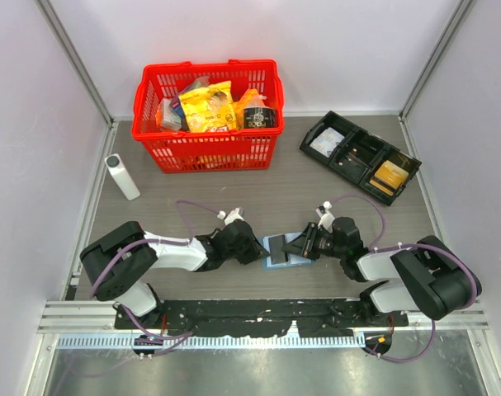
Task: Take the credit cards out of the card holder
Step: Remove the credit card from the card holder.
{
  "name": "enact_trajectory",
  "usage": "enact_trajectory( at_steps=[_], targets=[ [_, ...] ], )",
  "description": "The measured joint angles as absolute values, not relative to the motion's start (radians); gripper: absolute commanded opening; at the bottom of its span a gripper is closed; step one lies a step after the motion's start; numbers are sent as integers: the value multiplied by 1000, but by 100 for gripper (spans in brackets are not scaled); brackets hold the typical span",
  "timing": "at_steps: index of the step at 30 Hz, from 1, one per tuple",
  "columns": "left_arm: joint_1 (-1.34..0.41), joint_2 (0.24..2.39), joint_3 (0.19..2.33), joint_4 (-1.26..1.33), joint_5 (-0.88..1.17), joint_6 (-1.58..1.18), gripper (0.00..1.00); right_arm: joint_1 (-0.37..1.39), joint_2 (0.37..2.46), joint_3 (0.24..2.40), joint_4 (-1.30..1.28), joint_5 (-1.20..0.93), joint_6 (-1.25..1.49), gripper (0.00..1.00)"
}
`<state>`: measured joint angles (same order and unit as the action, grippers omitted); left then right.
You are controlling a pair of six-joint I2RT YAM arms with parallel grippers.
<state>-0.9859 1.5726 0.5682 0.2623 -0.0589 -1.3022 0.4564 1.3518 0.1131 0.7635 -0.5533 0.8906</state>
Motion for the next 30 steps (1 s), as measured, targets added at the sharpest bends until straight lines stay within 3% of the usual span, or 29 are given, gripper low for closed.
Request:
enact_trajectory(
  at_steps=[5,17,30],
  targets=[
    [-986,1573,568,262,-59,-1302,0,447,1341,112,762,-561,891,1],
    [-977,1566,564,260,-59,-1302,0,393,1274,106,669,-575,879,1],
    [-966,1510,546,194,-86,-1275,0,356,1082,145,334,-491,797,1]
  ],
)
